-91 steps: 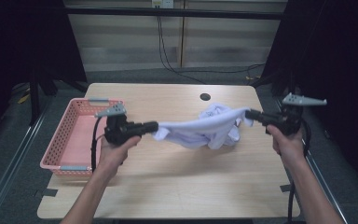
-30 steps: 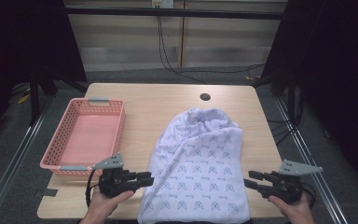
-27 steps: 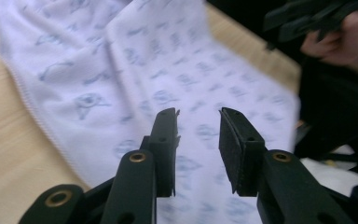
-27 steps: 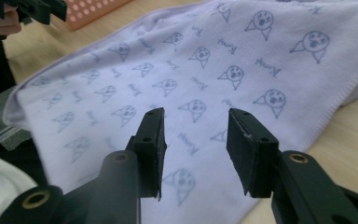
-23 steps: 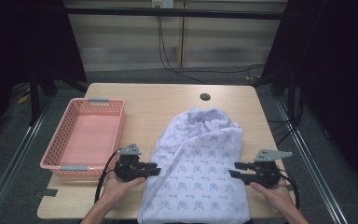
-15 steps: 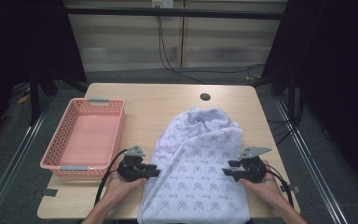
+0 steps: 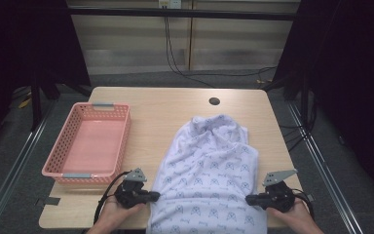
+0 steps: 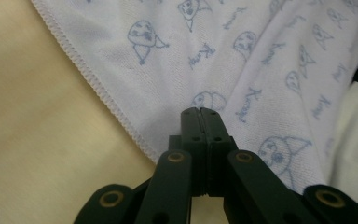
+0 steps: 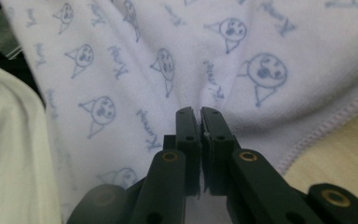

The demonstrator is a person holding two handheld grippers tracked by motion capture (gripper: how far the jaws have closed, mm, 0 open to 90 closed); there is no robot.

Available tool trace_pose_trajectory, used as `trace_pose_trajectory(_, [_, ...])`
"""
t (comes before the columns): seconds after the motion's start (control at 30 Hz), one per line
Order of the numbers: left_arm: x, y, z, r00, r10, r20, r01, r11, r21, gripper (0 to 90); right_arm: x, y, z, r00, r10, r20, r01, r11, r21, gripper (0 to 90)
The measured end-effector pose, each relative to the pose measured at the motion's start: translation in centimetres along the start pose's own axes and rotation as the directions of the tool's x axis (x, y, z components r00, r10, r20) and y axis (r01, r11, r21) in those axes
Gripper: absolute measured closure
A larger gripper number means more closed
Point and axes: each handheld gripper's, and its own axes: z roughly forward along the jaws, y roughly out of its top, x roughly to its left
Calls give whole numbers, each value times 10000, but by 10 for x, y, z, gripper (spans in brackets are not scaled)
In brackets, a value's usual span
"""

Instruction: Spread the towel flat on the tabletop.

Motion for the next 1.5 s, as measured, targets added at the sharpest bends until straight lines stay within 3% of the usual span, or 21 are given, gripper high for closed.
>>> trace_pose_trajectory(0.1, [-13,-9,-8,9988,170,459,-175,9998,115,900,4,3,-7,9997,-158,-177,149,9986,-500,833])
trace_pose_trajectory(0.17, [-13,-8,-16,9971,74,763,-44,9992,-388,899,5,4,-10,9995,-288,-141,276,9966,-772,751])
trace_pose_trajectory(0.2, [-12,-8,-16,9968,51,796,-5,9983,-577,893,2,5,-10,9999,-97,82,104,9956,-936,729])
trace_pose_trajectory(0.37, [6,11,-13,9989,-90,458,159,9881,-1530,768,-19,20,-13,9961,311,827,-153,9827,-1847,658])
trace_pose_trajectory(0.43, [14,24,-8,9990,-145,418,218,9834,-1802,745,-33,30,-16,9890,615,1342,-306,9746,-2216,620])
trace_pose_trajectory(0.53, [26,44,7,9997,-202,153,227,9807,-1942,701,-52,44,-17,9835,790,1626,-316,9607,-2758,596])
trace_pose_trajectory(0.57, [31,51,14,9991,-293,317,349,9803,-1943,696,-58,49,-16,9816,855,1709,-338,9579,-2852,592])
trace_pose_trajectory(0.6, [34,56,18,9998,-155,156,181,9836,-1794,690,-63,55,-13,9799,898,1782,-340,9551,-2942,576])
trace_pose_trajectory(0.63, [36,61,24,9994,35,-333,-90,9860,-1664,675,-66,59,-10,9793,828,1847,-260,9564,-2908,564])
trace_pose_trajectory(0.7, [43,67,32,9994,-170,-308,116,9858,-1676,636,-73,66,-1,9725,793,2192,-162,9610,-2762,549])
trace_pose_trajectory(0.77, [48,72,37,9964,-55,-846,-86,9862,-1653,626,-82,70,10,9706,993,2191,-378,9625,-2686,541])
trace_pose_trajectory(0.83, [50,72,43,9954,18,-954,-151,9902,-1386,660,-88,71,19,9699,1038,2201,-498,9700,-2381,552])
trace_pose_trajectory(0.87, [50,70,46,9942,212,-1059,-328,9934,-1095,706,-89,70,24,9678,1000,2311,-492,9752,-2157,622])
trace_pose_trajectory(0.93, [45,65,48,9908,467,-1273,-581,9945,-867,813,-88,66,28,9738,1057,2013,-679,9802,-1860,822])
trace_pose_trajectory(1.0, [40,61,44,9930,440,-1097,-518,9963,-690,865,-82,60,25,9806,1059,1651,-784,9832,-1647,900])
trace_pose_trajectory(1.17, [25,40,30,9973,459,-578,-485,9979,-441,876,-64,34,6,9859,1044,1309,-857,9862,-1417,900])
trace_pose_trajectory(1.27, [12,24,18,9990,410,-186,-413,9990,-146,873,-55,14,-2,9862,995,1325,-859,9908,-1047,900])
trace_pose_trajectory(1.33, [6,16,13,9989,437,169,-436,9990,-43,862,-50,6,-8,9857,1045,1320,-900,9897,-1116,900])
trace_pose_trajectory(1.4, [2,13,10,9990,435,112,-434,9990,-104,835,-47,7,-15,9845,929,1485,-686,9845,-1612,778])
trace_pose_trajectory(1.47, [5,18,8,9988,178,451,-151,9981,-596,793,-51,15,-16,9821,1145,1498,-848,9779,-1912,664])
trace_pose_trajectory(1.5, [8,23,9,9994,151,297,-129,9973,-717,781,-54,21,-15,9826,1144,1462,-840,9763,-1995,648])
